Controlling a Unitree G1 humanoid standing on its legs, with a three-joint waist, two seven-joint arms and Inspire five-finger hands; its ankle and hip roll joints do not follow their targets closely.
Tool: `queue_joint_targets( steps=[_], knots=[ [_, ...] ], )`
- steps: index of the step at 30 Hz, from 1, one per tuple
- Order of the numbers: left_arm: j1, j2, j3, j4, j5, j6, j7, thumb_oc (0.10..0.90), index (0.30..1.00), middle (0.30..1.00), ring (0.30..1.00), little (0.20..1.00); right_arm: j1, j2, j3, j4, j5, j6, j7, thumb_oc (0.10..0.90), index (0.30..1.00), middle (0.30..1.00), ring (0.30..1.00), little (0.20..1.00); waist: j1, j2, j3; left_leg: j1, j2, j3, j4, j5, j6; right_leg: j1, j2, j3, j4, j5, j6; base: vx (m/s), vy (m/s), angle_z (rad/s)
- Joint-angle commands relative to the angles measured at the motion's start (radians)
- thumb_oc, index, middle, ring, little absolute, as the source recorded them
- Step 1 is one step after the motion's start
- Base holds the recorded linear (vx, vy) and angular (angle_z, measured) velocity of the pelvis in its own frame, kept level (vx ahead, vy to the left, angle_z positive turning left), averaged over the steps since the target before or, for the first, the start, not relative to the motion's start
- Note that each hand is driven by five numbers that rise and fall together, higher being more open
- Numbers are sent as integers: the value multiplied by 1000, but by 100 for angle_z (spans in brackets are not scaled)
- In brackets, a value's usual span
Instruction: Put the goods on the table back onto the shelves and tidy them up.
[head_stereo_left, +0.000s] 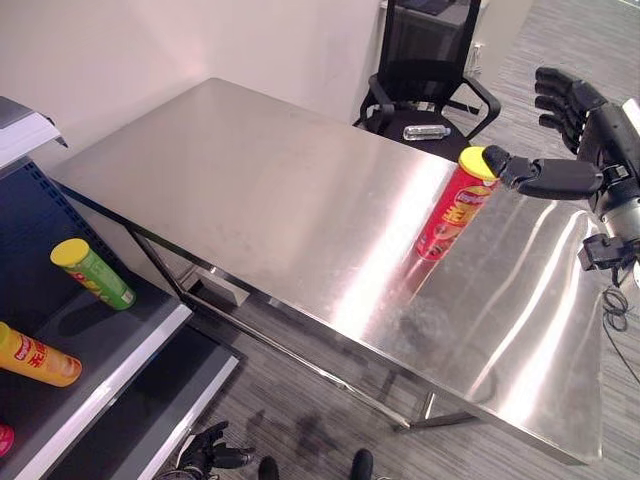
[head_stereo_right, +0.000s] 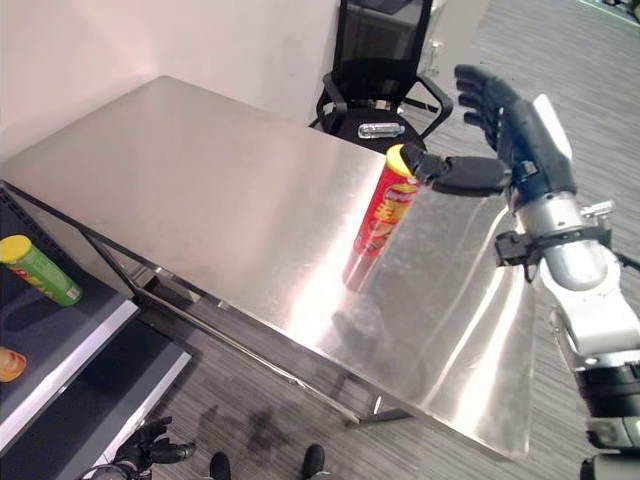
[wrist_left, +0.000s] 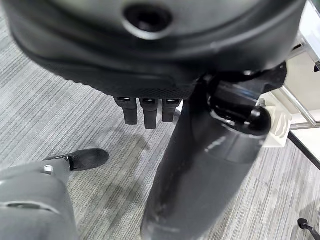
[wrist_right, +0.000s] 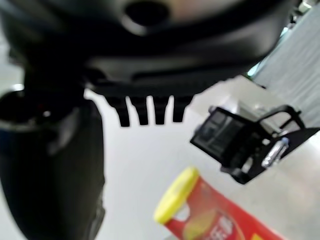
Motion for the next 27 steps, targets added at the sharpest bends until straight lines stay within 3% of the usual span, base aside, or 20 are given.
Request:
queue_joint_targets(
  steps=[1,12,27],
  knots=[
    [-40,39,-27,24,14,-41,-6,800,900,900,900,900,-120,-31,-35,54,-29,-53,-19,800,900,900,900,900,35,-36,-54,0,19,20,3,-58,-40,74,-45,-23,5,-104,133,40,57,7],
    [-43,47,-30,32,24,-32,-11,800,900,900,900,900,-122,-51,16,94,-52,-24,16,800,900,900,900,900,45,-51,-53,-6,19,6,3,-56,-41,74,-45,-43,5,-107,134,13,8,1],
    [-34,58,-43,13,9,-30,-17,800,900,900,900,900,-174,-50,98,155,-55,-4,37,800,900,900,900,900,54,-51,-45,-9,23,-7,3,-49,-45,81,-40,-61,5,-112,130,4,-4,3]
  ],
)
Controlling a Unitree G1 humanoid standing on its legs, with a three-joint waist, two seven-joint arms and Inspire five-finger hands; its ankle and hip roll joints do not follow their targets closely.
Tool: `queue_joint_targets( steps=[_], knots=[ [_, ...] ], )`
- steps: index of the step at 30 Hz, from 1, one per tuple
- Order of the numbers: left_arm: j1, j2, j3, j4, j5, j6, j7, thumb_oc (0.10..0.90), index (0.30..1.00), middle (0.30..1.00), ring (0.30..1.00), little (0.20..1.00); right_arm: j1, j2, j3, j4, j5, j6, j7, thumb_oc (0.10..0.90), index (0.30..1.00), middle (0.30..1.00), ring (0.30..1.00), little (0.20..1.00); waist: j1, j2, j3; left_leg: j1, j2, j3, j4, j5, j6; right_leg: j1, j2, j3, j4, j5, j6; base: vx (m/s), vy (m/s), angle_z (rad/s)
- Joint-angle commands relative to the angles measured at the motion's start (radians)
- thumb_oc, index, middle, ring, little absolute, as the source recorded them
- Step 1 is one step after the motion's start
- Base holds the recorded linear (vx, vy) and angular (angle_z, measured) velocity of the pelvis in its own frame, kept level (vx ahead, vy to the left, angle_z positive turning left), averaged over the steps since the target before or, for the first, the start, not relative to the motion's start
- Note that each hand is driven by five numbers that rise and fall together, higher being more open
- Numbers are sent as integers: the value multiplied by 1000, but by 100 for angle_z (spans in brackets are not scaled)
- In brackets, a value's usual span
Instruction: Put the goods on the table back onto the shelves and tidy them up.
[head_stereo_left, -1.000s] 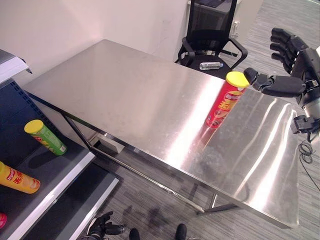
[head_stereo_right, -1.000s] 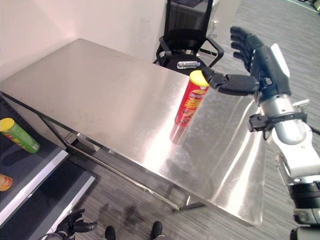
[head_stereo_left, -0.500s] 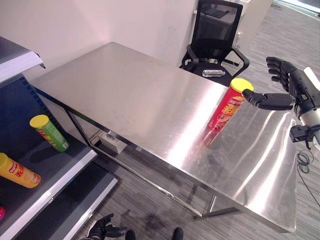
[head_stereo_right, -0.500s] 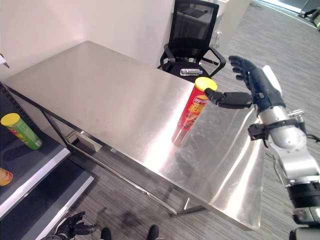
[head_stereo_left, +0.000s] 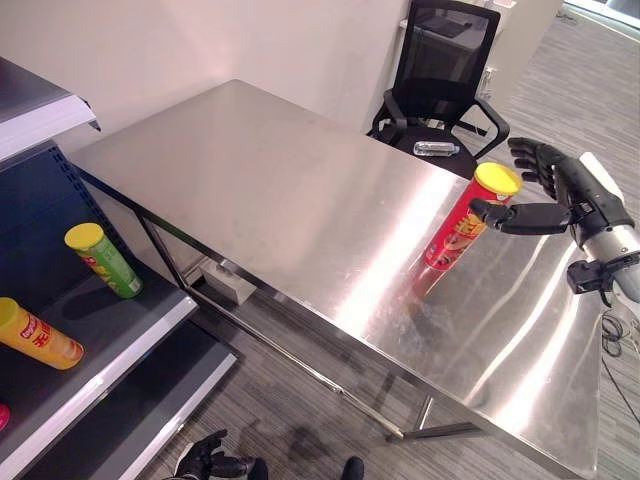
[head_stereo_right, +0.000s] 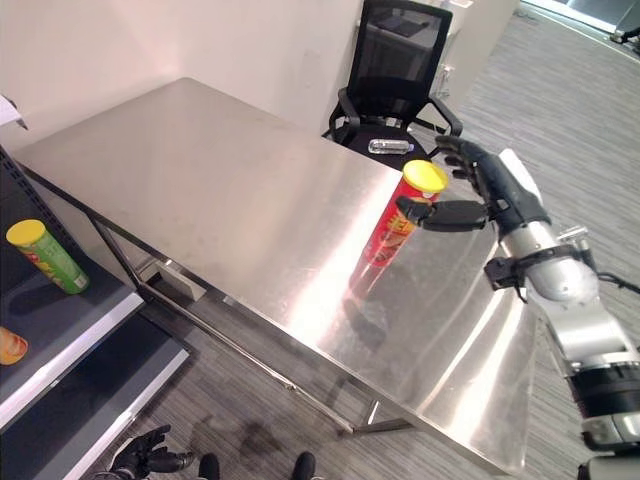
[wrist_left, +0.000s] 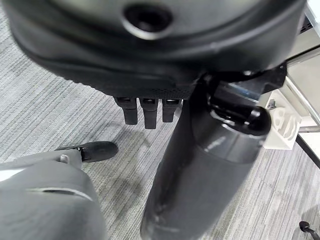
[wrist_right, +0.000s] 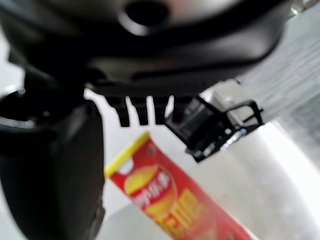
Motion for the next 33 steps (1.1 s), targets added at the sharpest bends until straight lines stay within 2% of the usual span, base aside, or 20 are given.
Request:
queue_joint_targets(
  steps=[1,13,16,24,33],
  knots=[
    [-53,54,-39,6,-9,-33,-12,800,900,900,900,900,-175,-51,-22,21,8,-42,-23,800,900,900,900,900,28,-10,-29,-1,23,9,3,-48,-37,76,-37,-38,6,-99,113,0,0,0],
    [-62,64,-40,0,-18,-26,-8,800,900,900,900,900,-214,-59,9,45,-42,-14,-35,800,900,900,900,900,33,-10,-25,-6,22,-3,3,-46,-37,81,-34,-51,6,-103,109,6,-2,3],
    [-66,67,-38,-6,-26,-21,2,800,900,900,900,900,-242,-30,7,71,-60,-3,-64,800,900,900,900,900,36,-9,-23,-2,22,-4,3,-48,-36,83,-32,-50,6,-106,108,4,0,1],
    [-70,69,-38,-11,-35,-17,11,800,900,900,900,900,-283,-13,23,104,-99,15,-90,800,900,900,900,900,39,-10,-20,-3,23,-7,3,-48,-35,85,-31,-48,6,-109,106,0,0,0],
    [-68,73,-40,-19,-41,-12,10,800,900,900,900,900,-312,23,38,126,-79,18,-97,800,900,900,900,900,44,-11,-18,-3,22,-9,3,-48,-34,86,-30,-53,6,-109,106,0,0,0]
  ],
)
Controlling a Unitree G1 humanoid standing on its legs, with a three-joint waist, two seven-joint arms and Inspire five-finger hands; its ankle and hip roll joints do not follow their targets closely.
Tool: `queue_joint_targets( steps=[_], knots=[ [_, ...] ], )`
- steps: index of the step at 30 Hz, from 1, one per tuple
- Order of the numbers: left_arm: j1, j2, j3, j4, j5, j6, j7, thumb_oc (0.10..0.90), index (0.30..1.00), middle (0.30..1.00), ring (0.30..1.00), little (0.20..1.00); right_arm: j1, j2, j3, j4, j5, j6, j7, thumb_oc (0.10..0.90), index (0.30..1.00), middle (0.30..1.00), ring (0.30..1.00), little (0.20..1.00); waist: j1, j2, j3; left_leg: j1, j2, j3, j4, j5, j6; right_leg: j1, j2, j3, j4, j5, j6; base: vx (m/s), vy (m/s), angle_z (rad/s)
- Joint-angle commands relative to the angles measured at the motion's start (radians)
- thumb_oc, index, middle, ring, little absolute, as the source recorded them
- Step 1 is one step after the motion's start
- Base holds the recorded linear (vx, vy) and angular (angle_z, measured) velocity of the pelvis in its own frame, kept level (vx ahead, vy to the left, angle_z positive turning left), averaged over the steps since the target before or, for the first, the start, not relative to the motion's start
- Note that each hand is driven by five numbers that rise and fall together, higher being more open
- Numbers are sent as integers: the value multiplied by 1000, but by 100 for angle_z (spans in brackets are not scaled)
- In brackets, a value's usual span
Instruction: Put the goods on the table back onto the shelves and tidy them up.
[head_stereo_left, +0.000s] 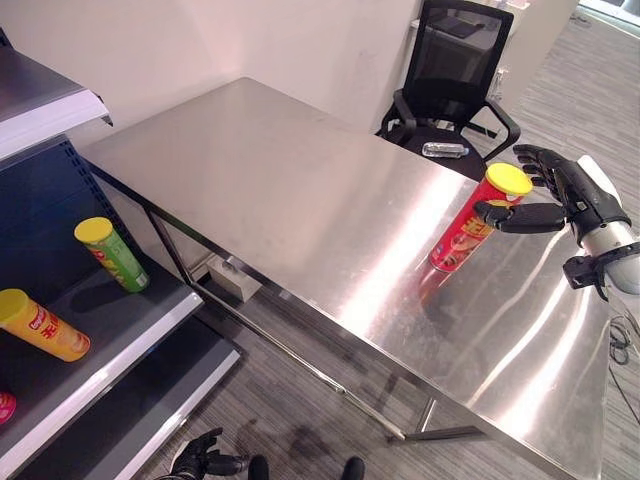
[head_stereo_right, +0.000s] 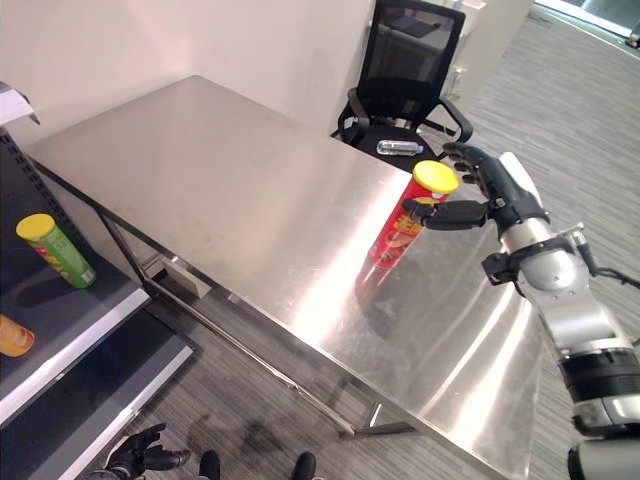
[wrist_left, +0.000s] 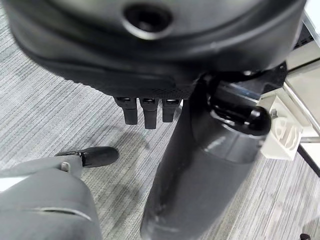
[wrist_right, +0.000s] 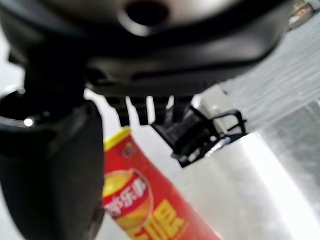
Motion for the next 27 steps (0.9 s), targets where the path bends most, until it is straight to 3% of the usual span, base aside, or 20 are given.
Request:
queue_joint_targets(
  steps=[1,16,17,24,25,27],
  knots=[
    [-60,52,-39,-18,-22,-18,4,800,900,900,900,900,-212,-15,5,35,18,-52,-66,800,900,900,900,900,30,-12,-19,8,20,12,4,-49,-34,88,-30,-35,13,-106,101,0,0,0],
    [-56,56,-37,-20,-29,-18,0,800,900,900,900,900,-224,9,27,46,88,-55,-38,800,900,900,900,900,35,-13,-19,8,20,9,4,-47,-35,90,-29,-36,13,-108,100,0,0,0],
    [-55,61,-40,-23,-33,-18,-2,800,900,900,900,900,-255,-10,71,70,88,-45,-24,400,300,300,300,300,38,-15,-20,10,20,6,4,-47,-36,92,-28,-39,13,-109,98,0,0,0],
    [-60,62,-35,-25,-32,-16,2,800,900,900,900,900,-256,-9,61,70,69,-42,-33,400,300,300,300,300,36,-14,-22,15,20,5,4,-49,-36,99,-26,-39,13,-112,97,1,0,0],
    [-97,104,-15,76,-19,3,-39,800,900,900,900,900,-265,17,75,76,66,-43,-25,400,300,300,300,300,30,-11,-27,17,21,9,4,-49,-38,99,-25,-37,13,-114,98,0,0,0],
    [-97,104,-15,76,-19,3,-39,800,900,900,900,900,-266,17,76,77,66,-43,-25,400,300,300,300,300,30,-11,-27,18,21,9,4,-49,-38,99,-25,-38,13,-114,98,0,0,-2]
  ],
)
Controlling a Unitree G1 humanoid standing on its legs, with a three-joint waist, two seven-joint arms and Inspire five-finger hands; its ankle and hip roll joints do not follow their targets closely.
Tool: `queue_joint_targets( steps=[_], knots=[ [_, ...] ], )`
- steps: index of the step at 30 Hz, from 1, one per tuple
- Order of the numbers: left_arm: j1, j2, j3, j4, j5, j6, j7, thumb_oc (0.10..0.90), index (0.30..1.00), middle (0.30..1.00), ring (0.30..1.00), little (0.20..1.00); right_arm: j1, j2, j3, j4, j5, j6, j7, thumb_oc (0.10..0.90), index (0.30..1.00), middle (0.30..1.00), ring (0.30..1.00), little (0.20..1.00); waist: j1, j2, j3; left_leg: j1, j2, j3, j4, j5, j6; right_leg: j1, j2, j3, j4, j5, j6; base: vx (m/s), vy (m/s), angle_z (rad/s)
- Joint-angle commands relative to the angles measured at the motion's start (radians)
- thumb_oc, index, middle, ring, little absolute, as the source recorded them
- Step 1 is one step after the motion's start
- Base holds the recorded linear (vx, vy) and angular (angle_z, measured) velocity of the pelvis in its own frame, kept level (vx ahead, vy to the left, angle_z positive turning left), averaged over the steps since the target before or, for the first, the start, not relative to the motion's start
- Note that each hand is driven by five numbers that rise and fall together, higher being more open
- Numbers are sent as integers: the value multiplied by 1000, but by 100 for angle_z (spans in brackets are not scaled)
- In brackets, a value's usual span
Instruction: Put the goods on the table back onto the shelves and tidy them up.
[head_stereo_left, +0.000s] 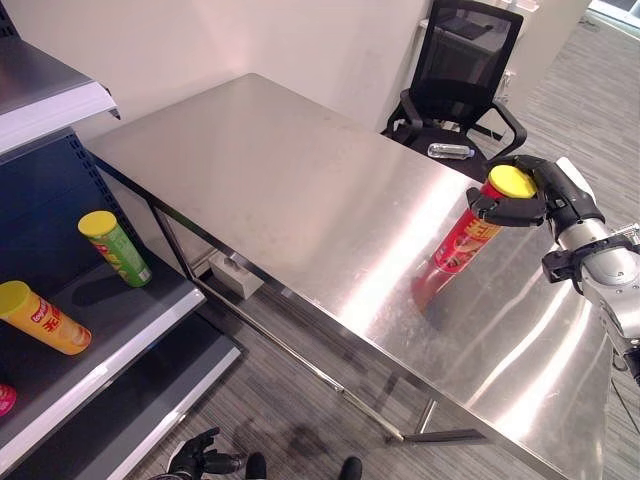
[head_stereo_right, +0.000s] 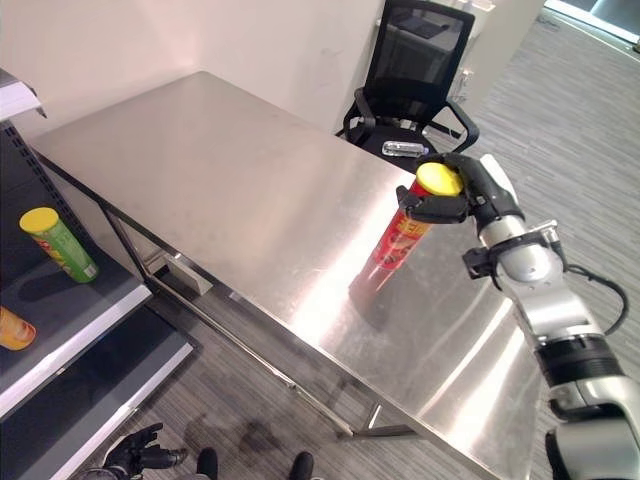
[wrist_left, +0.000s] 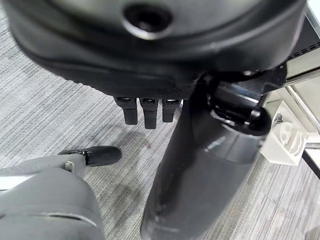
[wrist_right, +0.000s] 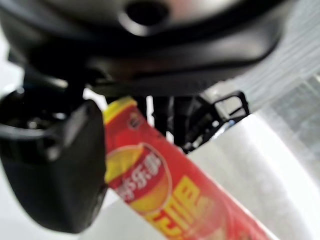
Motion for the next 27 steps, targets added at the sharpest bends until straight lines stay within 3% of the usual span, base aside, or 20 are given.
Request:
queue_joint_targets(
  steps=[1,11,12,17,19,23,27],
  knots=[
    [-17,57,10,5,10,-26,7,800,900,900,900,900,-149,-40,-41,-12,8,-57,-37,400,300,300,300,300,26,1,-33,16,20,9,3,-51,-36,98,-27,-33,14,-114,95,-1,-21,-5],
    [-29,30,16,33,33,-24,22,800,900,900,900,900,-84,-11,-123,-55,-9,-60,-63,400,300,300,300,300,36,3,-45,23,25,2,3,-50,-41,109,-25,-42,14,-122,91,-9,-19,2],
    [-28,28,30,25,31,-25,26,800,900,900,900,900,-73,20,-164,-146,31,-95,-76,400,300,300,300,300,47,16,-49,30,31,-7,3,-47,-48,121,-17,-49,14,-135,83,-48,-70,5],
    [-27,30,32,18,28,-28,27,800,900,900,900,900,-69,30,-183,-173,58,-111,-77,400,300,300,300,300,51,17,-51,23,32,-15,3,-40,-49,119,-16,-55,14,-136,80,-27,-38,8],
    [-15,31,38,10,32,-33,25,800,900,900,900,900,-75,42,-207,-235,91,-152,-84,400,300,300,300,300,66,25,-51,21,39,-28,3,-30,-59,125,-9,-66,14,-142,73,-49,-75,4],
    [-15,32,38,10,32,-33,25,800,900,900,900,900,-73,42,-208,-236,91,-152,-84,400,300,300,300,300,65,25,-51,20,39,-30,3,-29,-59,125,-9,-67,14,-143,73,-16,-24,11],
    [-16,29,45,30,41,-42,22,800,900,900,900,900,-108,64,-231,-328,152,-211,-87,400,300,300,300,300,92,37,-45,-5,55,-65,8,1,-81,128,7,-91,14,-159,56,-66,-85,17]
  ],
)
